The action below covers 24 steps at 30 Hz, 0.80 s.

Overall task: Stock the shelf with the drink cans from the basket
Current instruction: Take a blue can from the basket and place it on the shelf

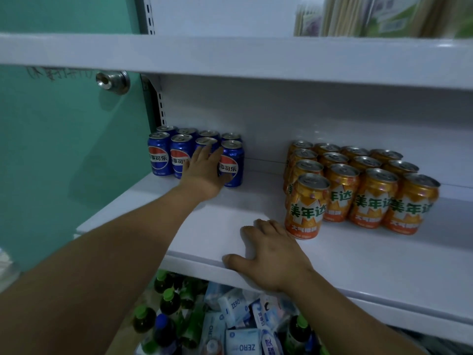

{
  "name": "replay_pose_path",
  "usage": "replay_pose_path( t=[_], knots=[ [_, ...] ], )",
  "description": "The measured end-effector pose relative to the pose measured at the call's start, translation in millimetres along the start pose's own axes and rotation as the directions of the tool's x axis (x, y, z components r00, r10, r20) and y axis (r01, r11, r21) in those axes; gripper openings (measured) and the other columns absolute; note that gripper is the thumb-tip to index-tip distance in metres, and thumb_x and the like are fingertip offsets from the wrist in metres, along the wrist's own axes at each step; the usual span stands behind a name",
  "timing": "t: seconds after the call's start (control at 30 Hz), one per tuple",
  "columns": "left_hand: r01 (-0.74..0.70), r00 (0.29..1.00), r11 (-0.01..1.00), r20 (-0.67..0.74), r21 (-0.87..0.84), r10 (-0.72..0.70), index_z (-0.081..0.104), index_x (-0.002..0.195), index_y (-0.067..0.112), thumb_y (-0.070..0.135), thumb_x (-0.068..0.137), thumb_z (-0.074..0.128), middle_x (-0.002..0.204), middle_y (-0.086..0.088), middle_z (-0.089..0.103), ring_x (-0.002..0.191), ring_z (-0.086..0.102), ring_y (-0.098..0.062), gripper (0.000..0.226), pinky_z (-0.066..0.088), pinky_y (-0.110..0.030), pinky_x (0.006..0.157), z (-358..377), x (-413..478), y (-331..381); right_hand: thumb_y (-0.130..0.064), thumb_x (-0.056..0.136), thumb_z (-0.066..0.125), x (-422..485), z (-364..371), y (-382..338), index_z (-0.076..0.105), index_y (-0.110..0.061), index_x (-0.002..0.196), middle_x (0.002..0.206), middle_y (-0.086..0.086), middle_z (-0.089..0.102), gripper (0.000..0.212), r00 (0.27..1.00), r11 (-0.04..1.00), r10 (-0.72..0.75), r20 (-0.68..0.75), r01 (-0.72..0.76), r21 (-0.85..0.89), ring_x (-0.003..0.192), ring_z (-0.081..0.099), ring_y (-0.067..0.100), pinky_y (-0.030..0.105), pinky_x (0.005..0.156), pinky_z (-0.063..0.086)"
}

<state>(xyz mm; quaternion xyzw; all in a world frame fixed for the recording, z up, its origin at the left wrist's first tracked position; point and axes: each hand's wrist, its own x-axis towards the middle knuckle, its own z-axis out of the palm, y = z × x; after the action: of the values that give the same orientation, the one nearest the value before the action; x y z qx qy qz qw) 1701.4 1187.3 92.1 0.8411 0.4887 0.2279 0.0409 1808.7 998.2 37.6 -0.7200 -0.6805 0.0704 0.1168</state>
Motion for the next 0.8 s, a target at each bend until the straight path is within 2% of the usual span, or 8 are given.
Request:
replay_pose_path(
  t=[0.1, 0.17, 0.3, 0.43, 0.6, 0.8],
  knots=[
    [-0.050, 0.989, 0.995, 0.136, -0.090, 0.062, 0.026, 0.149, 0.020, 0.044, 0.087, 0.061, 0.157, -0.008, 0.023, 0.143, 0.021, -0.029, 0.075, 0.024, -0.047, 0.115, -9.4, -36.1, 8.6, -0.074, 0.083, 0.041, -8.3, -5.1, -1.2, 0.046, -0.023, 0.137, 0.140, 0.001, 0.047, 0.074, 1.000, 0.999, -0.010, -0.024, 0.011, 0.034, 0.129, 0.038, 0.020, 0.031, 0.106, 0.032],
    [-0.074, 0.970, 0.994, 0.226, -0.085, 0.092, 0.025, 0.150, 0.018, 0.045, 0.089, 0.059, 0.157, -0.009, 0.021, 0.143, 0.021, -0.028, 0.075, 0.024, -0.042, 0.115, -18.9, -62.4, 17.4, -0.066, 0.088, 0.047, -21.4, -13.0, -1.1, 0.045, -0.021, 0.140, 0.141, 0.002, 0.047, 0.069, 1.000, 1.000, 0.001, -0.018, -0.001, 0.031, 0.128, 0.040, 0.020, 0.031, 0.104, 0.036],
    [-0.158, 0.922, 0.985, 0.346, -0.072, 0.173, 0.019, 0.152, 0.019, 0.046, 0.091, 0.056, 0.160, -0.007, 0.013, 0.146, 0.013, -0.024, 0.076, 0.018, -0.038, 0.118, -37.0, -111.5, 51.3, -0.064, 0.090, 0.045, -66.0, -40.0, 15.8, 0.040, -0.025, 0.143, 0.143, 0.003, 0.046, 0.066, 0.996, 0.994, 0.089, -0.020, -0.090, -0.062, 0.127, 0.044, 0.021, 0.032, 0.100, 0.039],
    [-0.306, 0.870, 0.944, 0.369, -0.119, 0.329, 0.022, 0.151, 0.021, 0.043, 0.091, 0.056, 0.159, -0.004, 0.019, 0.145, 0.016, -0.022, 0.072, 0.017, -0.032, 0.115, -49.4, -159.1, 108.3, -0.067, 0.089, 0.043, -127.6, -73.6, 53.9, 0.036, -0.026, 0.146, 0.150, 0.001, 0.040, 0.071, 0.967, 0.956, 0.253, -0.038, -0.256, -0.146, 0.133, 0.039, 0.021, 0.035, 0.106, 0.036],
    [-0.488, 0.735, 0.853, 0.439, -0.187, 0.517, 0.022, 0.151, 0.022, 0.046, 0.091, 0.056, 0.160, -0.003, 0.014, 0.146, 0.015, -0.021, 0.072, 0.016, -0.032, 0.116, -35.4, -207.8, 188.3, -0.065, 0.090, 0.044, -225.7, -109.3, 103.3, 0.033, -0.025, 0.147, 0.150, 0.004, 0.040, 0.071, 0.855, 0.845, 0.509, -0.097, -0.518, -0.130, 0.133, 0.040, 0.025, 0.038, 0.105, 0.038],
    [-0.642, 0.510, 0.701, 0.510, -0.310, 0.693, 0.022, 0.151, 0.024, 0.047, 0.090, 0.057, 0.160, -0.004, 0.012, 0.146, 0.014, -0.021, 0.073, 0.016, -0.030, 0.116, -5.4, -269.6, 288.3, -0.065, 0.091, 0.045, -348.9, -129.7, 130.3, 0.034, -0.022, 0.147, 0.147, 0.006, 0.043, 0.072, 0.653, 0.664, 0.738, -0.170, -0.748, 0.007, 0.124, 0.049, 0.027, 0.038, 0.095, 0.044]
  ],
)
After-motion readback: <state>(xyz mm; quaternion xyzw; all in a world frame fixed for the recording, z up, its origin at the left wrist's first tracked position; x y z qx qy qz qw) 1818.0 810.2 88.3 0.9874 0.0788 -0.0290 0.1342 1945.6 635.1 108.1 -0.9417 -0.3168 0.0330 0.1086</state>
